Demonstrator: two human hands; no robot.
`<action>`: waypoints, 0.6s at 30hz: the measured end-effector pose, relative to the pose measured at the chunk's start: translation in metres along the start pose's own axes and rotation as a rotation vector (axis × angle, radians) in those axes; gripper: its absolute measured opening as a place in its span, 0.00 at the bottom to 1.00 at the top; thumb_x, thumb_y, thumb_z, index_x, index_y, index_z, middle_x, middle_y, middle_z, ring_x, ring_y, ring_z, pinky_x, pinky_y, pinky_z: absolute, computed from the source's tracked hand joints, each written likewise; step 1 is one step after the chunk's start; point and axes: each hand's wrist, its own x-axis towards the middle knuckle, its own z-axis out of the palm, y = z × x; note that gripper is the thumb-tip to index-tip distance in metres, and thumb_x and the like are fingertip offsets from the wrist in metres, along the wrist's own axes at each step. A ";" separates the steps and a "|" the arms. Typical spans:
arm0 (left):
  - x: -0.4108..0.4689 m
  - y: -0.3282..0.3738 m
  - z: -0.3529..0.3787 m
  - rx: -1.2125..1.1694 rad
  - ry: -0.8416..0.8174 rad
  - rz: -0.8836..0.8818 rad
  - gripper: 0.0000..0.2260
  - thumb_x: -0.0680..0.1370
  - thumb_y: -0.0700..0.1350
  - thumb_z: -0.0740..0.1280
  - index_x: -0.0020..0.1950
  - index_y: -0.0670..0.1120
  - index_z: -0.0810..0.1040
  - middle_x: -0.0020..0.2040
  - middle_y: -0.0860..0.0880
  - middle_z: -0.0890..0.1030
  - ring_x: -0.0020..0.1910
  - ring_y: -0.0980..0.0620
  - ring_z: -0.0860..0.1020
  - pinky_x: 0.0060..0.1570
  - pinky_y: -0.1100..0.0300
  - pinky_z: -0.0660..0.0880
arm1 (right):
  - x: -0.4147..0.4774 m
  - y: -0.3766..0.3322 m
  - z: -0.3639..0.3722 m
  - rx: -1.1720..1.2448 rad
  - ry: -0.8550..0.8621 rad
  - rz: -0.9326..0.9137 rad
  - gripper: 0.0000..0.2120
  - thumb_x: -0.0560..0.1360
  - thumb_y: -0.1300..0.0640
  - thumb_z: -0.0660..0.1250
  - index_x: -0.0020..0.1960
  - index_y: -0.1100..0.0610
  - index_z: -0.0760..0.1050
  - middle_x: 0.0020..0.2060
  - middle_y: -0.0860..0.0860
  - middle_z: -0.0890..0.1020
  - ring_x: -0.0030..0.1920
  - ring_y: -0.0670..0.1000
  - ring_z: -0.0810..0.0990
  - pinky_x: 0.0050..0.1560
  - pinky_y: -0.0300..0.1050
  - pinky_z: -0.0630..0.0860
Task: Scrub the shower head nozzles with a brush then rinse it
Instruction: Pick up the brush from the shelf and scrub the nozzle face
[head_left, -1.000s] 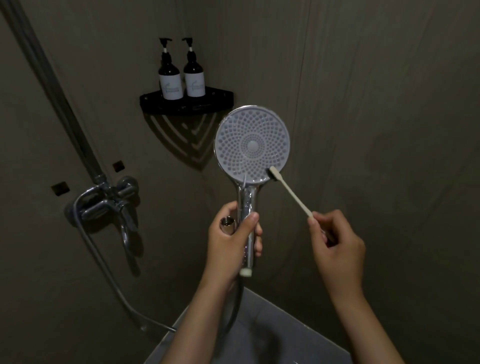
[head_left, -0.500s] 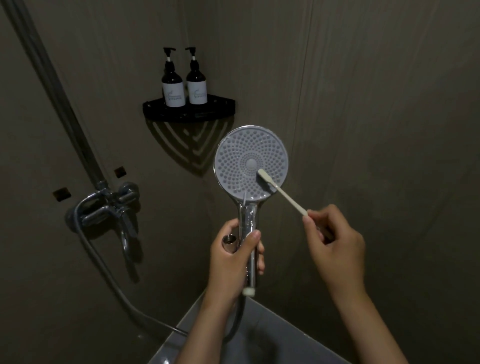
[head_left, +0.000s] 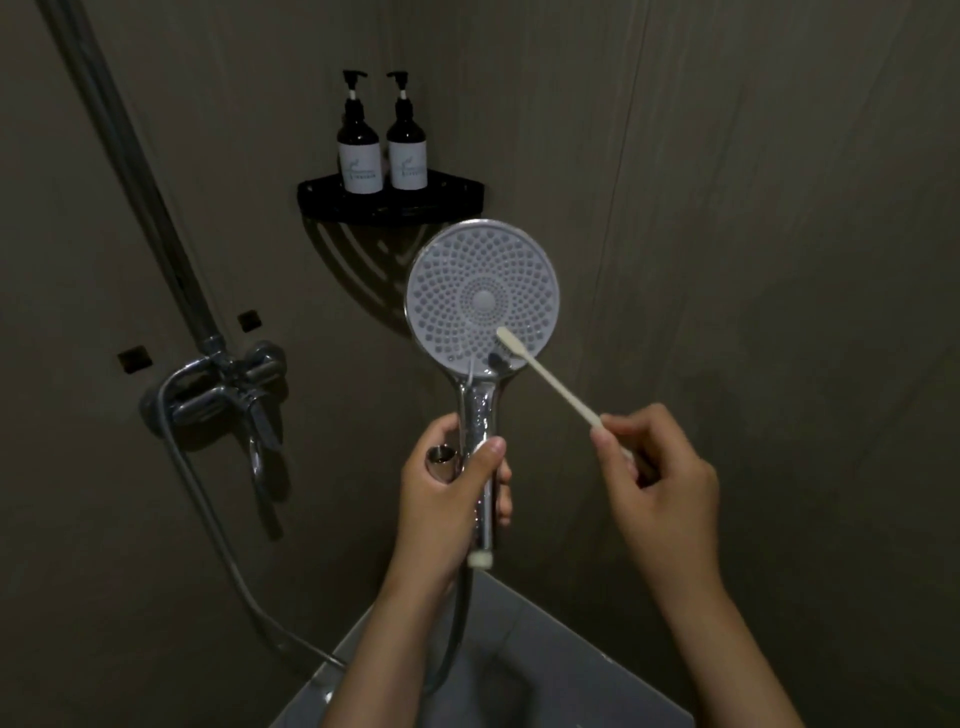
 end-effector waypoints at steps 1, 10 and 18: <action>-0.001 0.000 0.000 0.009 -0.008 0.011 0.06 0.74 0.39 0.68 0.50 0.44 0.75 0.31 0.42 0.76 0.24 0.48 0.72 0.26 0.59 0.70 | 0.003 -0.003 0.000 -0.001 0.002 -0.005 0.04 0.72 0.48 0.65 0.41 0.48 0.72 0.33 0.46 0.80 0.32 0.47 0.78 0.33 0.45 0.74; -0.006 0.007 -0.001 -0.003 -0.020 0.040 0.06 0.75 0.39 0.68 0.51 0.45 0.74 0.32 0.41 0.75 0.24 0.48 0.72 0.27 0.59 0.71 | -0.010 -0.004 0.003 0.074 -0.164 0.059 0.05 0.73 0.53 0.68 0.39 0.50 0.74 0.33 0.53 0.80 0.32 0.52 0.77 0.33 0.48 0.73; -0.012 0.003 -0.006 0.015 -0.009 0.020 0.07 0.75 0.38 0.68 0.52 0.42 0.74 0.32 0.41 0.76 0.24 0.47 0.72 0.26 0.59 0.71 | -0.007 -0.016 0.000 0.097 -0.060 0.024 0.04 0.73 0.54 0.67 0.39 0.49 0.74 0.35 0.51 0.79 0.32 0.50 0.76 0.31 0.43 0.70</action>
